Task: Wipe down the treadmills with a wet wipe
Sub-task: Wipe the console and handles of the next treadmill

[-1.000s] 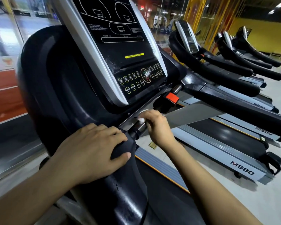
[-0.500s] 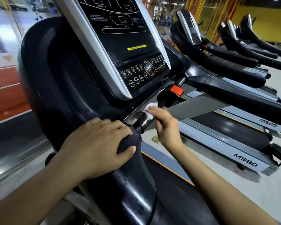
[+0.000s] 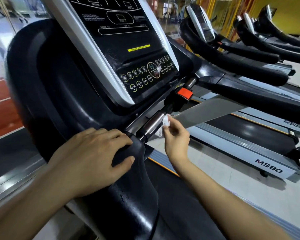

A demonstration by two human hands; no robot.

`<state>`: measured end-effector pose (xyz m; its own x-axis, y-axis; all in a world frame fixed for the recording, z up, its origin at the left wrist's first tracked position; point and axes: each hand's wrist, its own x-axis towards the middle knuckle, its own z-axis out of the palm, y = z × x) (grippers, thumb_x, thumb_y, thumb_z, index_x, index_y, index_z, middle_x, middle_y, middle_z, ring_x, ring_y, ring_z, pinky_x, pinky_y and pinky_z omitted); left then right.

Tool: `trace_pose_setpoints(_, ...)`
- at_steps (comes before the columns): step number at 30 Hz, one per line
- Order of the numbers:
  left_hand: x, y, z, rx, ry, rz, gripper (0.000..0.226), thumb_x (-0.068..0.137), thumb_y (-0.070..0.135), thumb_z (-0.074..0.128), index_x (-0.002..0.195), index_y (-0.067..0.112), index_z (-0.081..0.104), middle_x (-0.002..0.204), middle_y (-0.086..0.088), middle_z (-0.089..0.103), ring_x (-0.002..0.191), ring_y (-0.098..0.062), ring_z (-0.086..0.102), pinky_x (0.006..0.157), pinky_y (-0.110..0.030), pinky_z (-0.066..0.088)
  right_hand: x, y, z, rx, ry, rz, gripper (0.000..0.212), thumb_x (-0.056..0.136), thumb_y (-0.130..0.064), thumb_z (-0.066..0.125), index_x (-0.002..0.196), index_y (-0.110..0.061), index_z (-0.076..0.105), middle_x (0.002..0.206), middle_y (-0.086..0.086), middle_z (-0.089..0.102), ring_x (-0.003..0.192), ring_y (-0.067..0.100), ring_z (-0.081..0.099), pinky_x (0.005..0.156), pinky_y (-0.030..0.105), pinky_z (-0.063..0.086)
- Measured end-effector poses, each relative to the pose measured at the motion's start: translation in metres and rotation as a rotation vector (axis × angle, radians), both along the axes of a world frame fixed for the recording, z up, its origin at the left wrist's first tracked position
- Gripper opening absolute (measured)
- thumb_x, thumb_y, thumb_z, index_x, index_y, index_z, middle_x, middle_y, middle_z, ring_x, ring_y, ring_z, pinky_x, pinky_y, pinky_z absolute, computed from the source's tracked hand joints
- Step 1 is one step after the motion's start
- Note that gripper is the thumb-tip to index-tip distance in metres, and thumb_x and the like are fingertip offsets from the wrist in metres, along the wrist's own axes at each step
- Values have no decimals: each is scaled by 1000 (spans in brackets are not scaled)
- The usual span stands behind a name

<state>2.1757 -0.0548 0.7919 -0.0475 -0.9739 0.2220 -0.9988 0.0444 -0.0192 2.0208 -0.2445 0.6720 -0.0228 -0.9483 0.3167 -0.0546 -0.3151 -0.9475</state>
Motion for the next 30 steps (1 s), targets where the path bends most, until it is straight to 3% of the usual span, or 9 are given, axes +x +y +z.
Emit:
trace_pose_setpoints(4, -1, 0, 0, -14, 5, 10, 47, 88, 67, 38, 111, 39, 67, 111, 23, 67, 88, -6, 66, 80, -31, 53, -5, 55, -5, -57, 34, 137, 33, 92, 4, 65, 117, -16, 70, 102, -3, 70, 90, 11, 65, 83, 26, 54)
trace_pose_setpoints(7, -2, 1, 3, 28, 29, 31, 51, 88, 70, 34, 117, 41, 64, 117, 26, 63, 95, -4, 64, 86, -30, 50, -13, 35, -2, -139, 139, 101, 33, 94, 0, 65, 119, -21, 73, 103, -3, 67, 93, 14, 66, 85, 28, 55)
trace_pose_setpoints(10, -3, 2, 4, 39, 51, 35, 53, 88, 71, 31, 120, 43, 62, 119, 27, 61, 98, -4, 62, 89, -30, 48, -11, -3, 9, -122, 187, -5, 35, 94, 0, 62, 119, -21, 74, 101, -6, 66, 94, 3, 64, 92, 29, 51)
trace_pose_setpoints(13, -2, 2, 4, 8, 53, 30, 49, 87, 69, 36, 115, 40, 66, 111, 25, 64, 90, -3, 63, 84, -29, 50, -13, 4, 15, -189, 300, 32, 40, 92, 5, 60, 119, -22, 74, 94, -8, 61, 84, -3, 59, 80, 10, 43)
trace_pose_setpoints(15, -3, 2, 4, -11, 59, 24, 44, 87, 66, 42, 107, 38, 69, 104, 24, 66, 84, -3, 64, 78, -29, 54, -23, 16, 18, -324, 438, 116, 42, 89, 7, 63, 116, -23, 75, 95, -9, 62, 83, -2, 59, 77, 7, 40)
trace_pose_setpoints(19, -3, 1, 3, 11, 87, 16, 41, 88, 66, 41, 105, 38, 67, 104, 23, 66, 85, -3, 64, 80, -30, 56, -33, -18, 61, -572, 589, 113, 44, 84, 8, 64, 118, -19, 72, 105, -1, 69, 95, 13, 64, 83, 27, 49)
trace_pose_setpoints(25, -2, 2, 3, 23, 73, 42, 42, 88, 67, 39, 106, 39, 66, 105, 23, 65, 88, -1, 63, 84, -30, 54, 23, -110, 101, -471, 1079, 91, 26, 81, -1, 56, 87, -20, 73, 86, 12, 70, 85, 38, 64, 64, 32, 38)
trace_pose_setpoints(28, -2, 2, 5, 29, 96, 40, 54, 88, 71, 25, 117, 42, 59, 116, 23, 61, 101, -1, 59, 96, -29, 46, 36, -125, 90, -425, 1242, 47, 28, 83, -1, 54, 94, -17, 75, 90, 17, 69, 88, 41, 65, 65, 34, 41)
trace_pose_setpoints(30, -1, 3, 3, 22, 104, 34, 58, 87, 71, 17, 123, 44, 53, 121, 24, 56, 106, -1, 54, 102, -27, 40, 40, -127, 86, -434, 1374, 61, 25, 90, -6, 53, 104, -14, 72, 101, 17, 68, 96, 41, 65, 74, 39, 44)
